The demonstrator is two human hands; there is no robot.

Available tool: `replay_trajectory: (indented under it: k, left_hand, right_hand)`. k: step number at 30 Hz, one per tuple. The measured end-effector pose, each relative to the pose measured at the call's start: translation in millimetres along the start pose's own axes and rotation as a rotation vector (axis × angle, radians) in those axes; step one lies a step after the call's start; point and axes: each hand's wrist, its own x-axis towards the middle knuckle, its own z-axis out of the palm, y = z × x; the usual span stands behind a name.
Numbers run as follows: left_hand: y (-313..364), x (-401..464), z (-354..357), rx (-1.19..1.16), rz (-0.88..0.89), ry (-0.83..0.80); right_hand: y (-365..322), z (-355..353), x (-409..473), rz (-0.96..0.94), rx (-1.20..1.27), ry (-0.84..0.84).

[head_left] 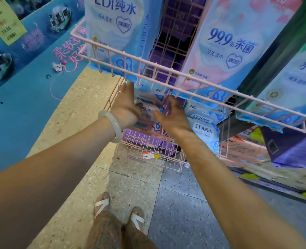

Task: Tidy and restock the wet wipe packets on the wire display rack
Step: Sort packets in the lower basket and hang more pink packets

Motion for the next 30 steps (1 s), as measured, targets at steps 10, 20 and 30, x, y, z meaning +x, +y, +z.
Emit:
replay_trajectory:
  k: [10,20,30]
  left_hand:
    - [58.1,-49.3,70.1,0.153,0.215,-0.410]
    - [60.1,-49.8,89.2,0.254,0.161,-0.461]
    - [81.3,-16.3,85.1,0.028,-0.027,-0.499]
  right_hand:
    - [69.2,-90.7,-49.9,0.306,-0.441,0.138]
    - [70.1,-73.8,-50.7,0.258,-0.391,0.085]
    - [60.6,-103.5,-20.2,0.382,0.410,0.283]
